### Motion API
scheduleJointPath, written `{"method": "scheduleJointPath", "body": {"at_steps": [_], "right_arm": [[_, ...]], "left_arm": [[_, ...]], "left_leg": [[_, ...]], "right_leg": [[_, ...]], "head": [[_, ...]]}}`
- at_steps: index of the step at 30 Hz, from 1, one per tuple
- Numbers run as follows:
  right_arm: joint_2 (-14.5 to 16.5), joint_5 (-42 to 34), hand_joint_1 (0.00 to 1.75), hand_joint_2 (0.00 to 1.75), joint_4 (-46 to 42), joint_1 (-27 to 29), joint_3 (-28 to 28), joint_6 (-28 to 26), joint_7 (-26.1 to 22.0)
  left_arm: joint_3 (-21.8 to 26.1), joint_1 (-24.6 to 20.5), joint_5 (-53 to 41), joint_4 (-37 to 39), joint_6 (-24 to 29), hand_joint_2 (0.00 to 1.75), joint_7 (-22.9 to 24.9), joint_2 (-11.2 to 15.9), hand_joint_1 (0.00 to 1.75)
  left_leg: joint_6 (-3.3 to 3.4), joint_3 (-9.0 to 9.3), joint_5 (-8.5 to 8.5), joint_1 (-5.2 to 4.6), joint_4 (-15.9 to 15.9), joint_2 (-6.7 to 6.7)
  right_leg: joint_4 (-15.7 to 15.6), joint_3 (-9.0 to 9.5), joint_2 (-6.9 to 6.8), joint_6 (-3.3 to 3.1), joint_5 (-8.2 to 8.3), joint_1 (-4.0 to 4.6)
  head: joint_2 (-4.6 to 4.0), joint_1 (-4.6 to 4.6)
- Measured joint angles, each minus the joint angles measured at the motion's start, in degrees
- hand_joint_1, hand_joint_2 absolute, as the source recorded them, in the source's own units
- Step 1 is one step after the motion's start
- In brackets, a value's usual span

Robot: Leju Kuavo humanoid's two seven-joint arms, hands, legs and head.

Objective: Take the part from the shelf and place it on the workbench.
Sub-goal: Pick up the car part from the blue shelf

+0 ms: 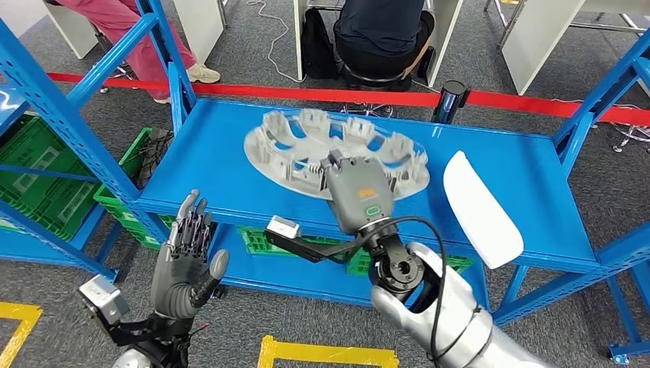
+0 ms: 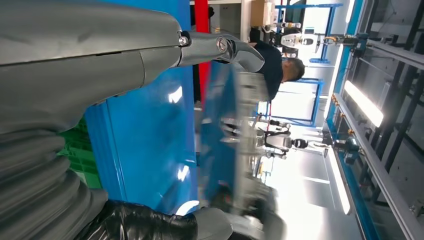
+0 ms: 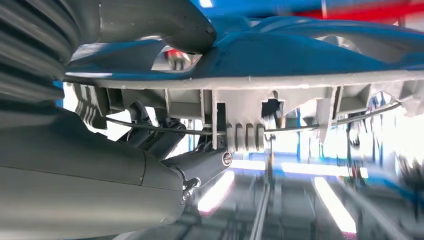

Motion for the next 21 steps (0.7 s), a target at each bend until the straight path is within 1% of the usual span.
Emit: {"method": "scheduleJointPath", "body": {"at_steps": [7,14,20,21], "right_arm": [[-2.20,0.77,1.75,1.75,-7.17,-1.38,-0.04,0.73,0.11],[-3.49,2.53,1.75,1.75,-12.66,-2.43,0.21,1.95,0.28],[-4.66,3.95,1.75,1.75,-19.63,-0.39,0.20,-0.25,1.36],[-4.88,4.03,1.75,1.75,-20.61,-0.01,0.20,-0.49,1.39]], "left_arm": [[0.01,0.05,0.19,-0.02,0.28,1.75,-0.23,0.00,0.00],[0.01,0.57,0.39,-0.02,0.77,1.75,-1.34,0.00,0.00],[0.02,1.89,-0.18,-0.69,2.62,1.75,-2.38,0.00,0.00],[0.03,2.02,-0.21,-0.82,2.73,1.31,-2.42,0.00,0.00]], "left_leg": [[0.00,-0.04,0.00,0.00,-0.01,0.00],[0.00,-0.06,0.00,0.00,0.00,0.00],[0.01,-0.11,-0.02,0.00,0.00,0.00],[0.01,-0.12,-0.02,0.00,0.00,0.00]], "right_leg": [[0.00,-0.01,0.00,0.00,0.00,0.00],[0.00,-0.04,0.00,0.00,0.00,0.00],[-0.01,-0.10,0.00,0.01,-0.01,0.00],[-0.01,-0.11,0.00,0.01,-0.01,0.00]], "head": [[0.00,-0.02],[-0.01,-0.01],[0.00,0.00],[0.00,0.00]]}}
